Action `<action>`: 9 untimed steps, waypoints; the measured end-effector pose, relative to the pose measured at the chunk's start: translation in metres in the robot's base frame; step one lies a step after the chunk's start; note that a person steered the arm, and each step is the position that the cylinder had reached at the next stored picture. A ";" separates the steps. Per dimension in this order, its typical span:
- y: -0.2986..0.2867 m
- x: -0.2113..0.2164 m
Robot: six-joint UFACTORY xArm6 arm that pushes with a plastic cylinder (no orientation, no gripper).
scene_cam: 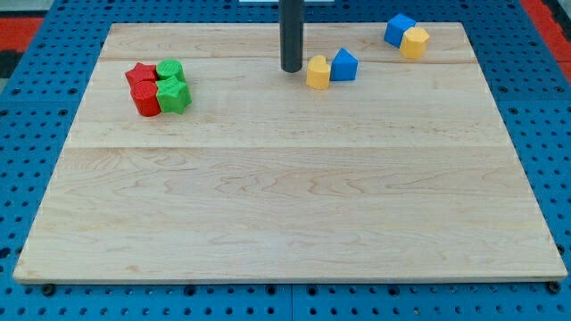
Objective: Push the yellow heart and blue triangle towards the top right side of board
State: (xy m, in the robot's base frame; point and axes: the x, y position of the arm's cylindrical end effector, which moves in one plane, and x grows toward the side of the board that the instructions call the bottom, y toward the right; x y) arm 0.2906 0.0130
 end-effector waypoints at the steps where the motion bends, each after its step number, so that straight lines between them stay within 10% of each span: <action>1: 0.008 0.014; 9: 0.085 -0.022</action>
State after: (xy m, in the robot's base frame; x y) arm 0.2687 0.0977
